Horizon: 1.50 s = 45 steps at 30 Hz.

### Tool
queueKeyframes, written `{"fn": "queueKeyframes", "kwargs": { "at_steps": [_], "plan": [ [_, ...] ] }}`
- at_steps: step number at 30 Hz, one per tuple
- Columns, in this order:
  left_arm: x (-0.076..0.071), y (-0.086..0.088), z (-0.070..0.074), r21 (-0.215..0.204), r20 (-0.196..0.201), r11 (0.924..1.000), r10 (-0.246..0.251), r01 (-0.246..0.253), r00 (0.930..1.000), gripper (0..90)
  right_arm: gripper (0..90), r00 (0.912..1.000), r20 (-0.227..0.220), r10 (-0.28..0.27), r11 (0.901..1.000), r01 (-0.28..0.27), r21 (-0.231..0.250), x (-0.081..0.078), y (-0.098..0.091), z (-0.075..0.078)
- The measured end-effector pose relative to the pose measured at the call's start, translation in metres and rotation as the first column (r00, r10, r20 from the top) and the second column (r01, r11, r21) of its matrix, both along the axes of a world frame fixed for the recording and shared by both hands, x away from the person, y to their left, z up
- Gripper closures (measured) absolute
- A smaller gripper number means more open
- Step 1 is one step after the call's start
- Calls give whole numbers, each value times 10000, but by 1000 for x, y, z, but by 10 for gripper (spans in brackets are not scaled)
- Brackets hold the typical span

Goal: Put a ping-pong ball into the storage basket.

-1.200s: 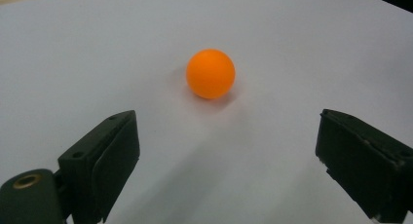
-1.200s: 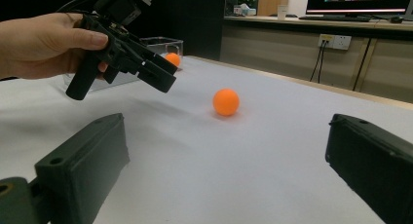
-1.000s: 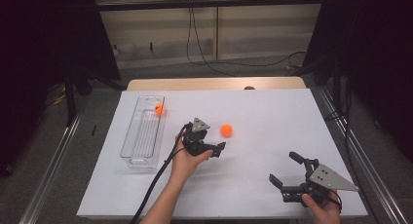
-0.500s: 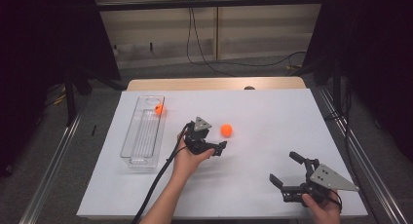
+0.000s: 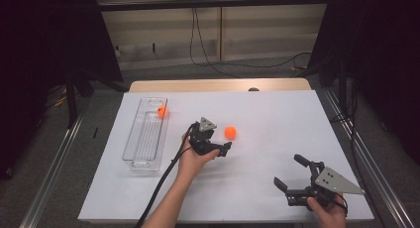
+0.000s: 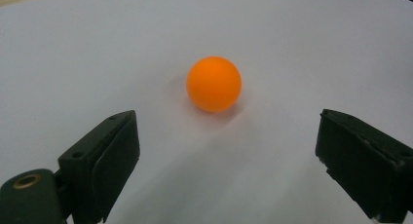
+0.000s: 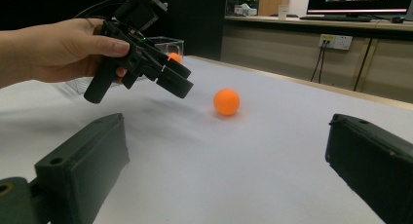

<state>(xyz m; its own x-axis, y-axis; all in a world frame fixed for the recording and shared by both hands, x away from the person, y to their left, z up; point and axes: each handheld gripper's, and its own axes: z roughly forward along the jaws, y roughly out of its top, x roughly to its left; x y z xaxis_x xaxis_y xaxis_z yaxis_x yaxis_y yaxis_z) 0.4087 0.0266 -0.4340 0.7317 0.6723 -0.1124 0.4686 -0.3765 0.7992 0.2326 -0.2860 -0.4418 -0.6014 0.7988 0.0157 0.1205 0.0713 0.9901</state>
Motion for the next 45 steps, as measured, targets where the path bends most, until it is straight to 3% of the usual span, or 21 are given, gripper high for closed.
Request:
{"fn": "queueKeyframes", "kwargs": {
  "at_steps": [21, 45],
  "plan": [
    [11, -10, -3, 73, 103, 10000, 21, -22, 9999, 94, 12, 10000, -7, 5, 10000, -5, 22, 0, -1, 0],
    [20, -25, -9, -27, -171, 10000, 69, -69, 9998, 97, 12, 10000, 2, -11, 10000, 11, 71, 0, -1, 0]
  ]
}}
